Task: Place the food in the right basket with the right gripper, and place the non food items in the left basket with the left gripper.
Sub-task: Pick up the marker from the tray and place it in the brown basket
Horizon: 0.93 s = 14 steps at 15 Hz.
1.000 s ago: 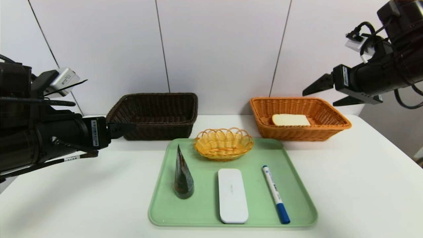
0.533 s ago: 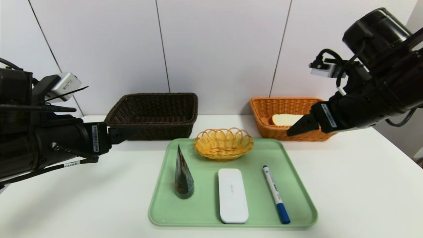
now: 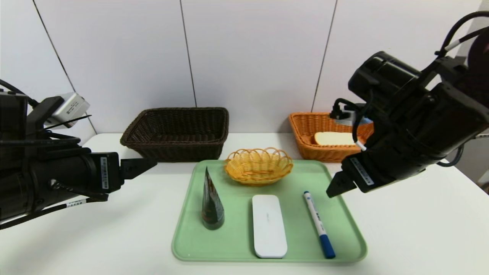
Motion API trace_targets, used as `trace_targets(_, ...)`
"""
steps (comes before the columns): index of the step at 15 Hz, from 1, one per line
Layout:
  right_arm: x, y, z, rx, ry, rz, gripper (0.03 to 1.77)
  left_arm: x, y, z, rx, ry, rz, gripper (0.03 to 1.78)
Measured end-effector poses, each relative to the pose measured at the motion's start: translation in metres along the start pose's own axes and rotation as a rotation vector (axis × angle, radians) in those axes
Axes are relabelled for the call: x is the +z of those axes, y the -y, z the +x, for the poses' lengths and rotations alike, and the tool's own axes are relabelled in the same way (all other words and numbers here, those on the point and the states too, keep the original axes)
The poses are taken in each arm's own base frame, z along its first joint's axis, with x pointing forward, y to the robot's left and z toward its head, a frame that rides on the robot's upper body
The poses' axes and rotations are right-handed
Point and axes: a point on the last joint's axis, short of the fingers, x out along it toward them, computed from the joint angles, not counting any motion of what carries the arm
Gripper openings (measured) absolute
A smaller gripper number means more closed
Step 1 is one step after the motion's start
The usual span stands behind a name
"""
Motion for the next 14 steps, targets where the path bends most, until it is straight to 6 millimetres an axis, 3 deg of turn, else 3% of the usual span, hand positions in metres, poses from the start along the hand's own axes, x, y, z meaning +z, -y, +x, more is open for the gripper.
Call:
trace_targets(8, 0.017, -0.033, 0.05, -0.052, -0.094, 0.132, 1.69, -0.004, -0.002, -0.008, -0.002, 0.008, -0.002, 1.69)
trace_targets(14, 0.024, -0.037, 0.078, -0.04, -0.165, 0.211, 1.69, -0.005, -0.002, -0.008, -0.003, 0.006, -0.003, 1.69)
